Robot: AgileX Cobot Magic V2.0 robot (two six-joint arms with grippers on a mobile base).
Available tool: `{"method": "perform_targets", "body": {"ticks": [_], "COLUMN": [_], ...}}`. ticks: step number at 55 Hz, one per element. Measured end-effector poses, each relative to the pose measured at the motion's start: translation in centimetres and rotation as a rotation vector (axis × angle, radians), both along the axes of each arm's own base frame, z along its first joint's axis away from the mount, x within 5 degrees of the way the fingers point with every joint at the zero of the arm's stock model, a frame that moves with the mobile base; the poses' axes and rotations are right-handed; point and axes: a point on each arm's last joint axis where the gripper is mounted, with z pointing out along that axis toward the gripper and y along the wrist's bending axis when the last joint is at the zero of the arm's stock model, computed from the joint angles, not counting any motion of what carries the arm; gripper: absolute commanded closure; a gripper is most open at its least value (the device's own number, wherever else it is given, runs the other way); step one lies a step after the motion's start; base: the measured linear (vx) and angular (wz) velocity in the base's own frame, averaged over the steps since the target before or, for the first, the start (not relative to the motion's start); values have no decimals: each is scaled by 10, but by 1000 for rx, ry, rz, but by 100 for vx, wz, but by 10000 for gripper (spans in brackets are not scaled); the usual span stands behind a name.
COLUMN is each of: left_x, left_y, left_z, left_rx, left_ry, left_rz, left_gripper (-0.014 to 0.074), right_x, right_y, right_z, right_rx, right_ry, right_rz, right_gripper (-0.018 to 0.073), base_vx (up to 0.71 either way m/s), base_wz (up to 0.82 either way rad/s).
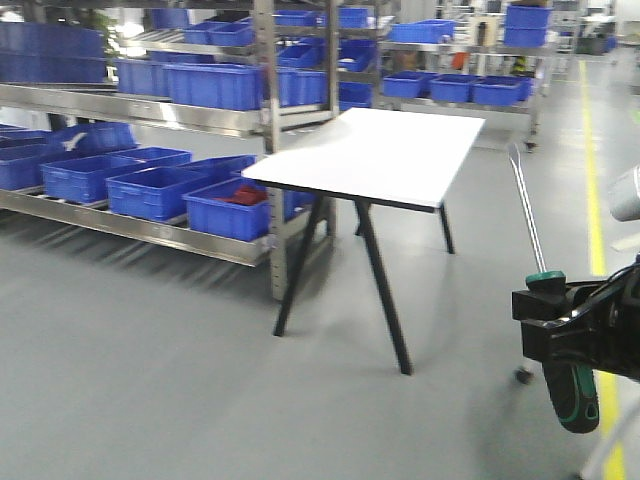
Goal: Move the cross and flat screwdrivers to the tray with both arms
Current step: 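Carry both screwdrivers past the shelves to the grey metal tray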
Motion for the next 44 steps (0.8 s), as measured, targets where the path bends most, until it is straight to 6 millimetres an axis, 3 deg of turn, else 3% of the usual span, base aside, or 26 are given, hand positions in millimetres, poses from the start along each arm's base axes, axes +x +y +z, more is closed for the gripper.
{"method": "perform_targets", "body": {"ticks": [44], "left_x": [0], "left_y": [0], "left_z": [0], "left_rx": [0], "left_ry": [0], "left_rz": [0], "left_gripper": [596], "right_x": [0], "right_y": [0], "right_z": [0], "right_rx": [0], "right_ry": [0], "right_rz": [-1], "right_gripper": [567], "base_vx": [53], "base_wz": [46]}}
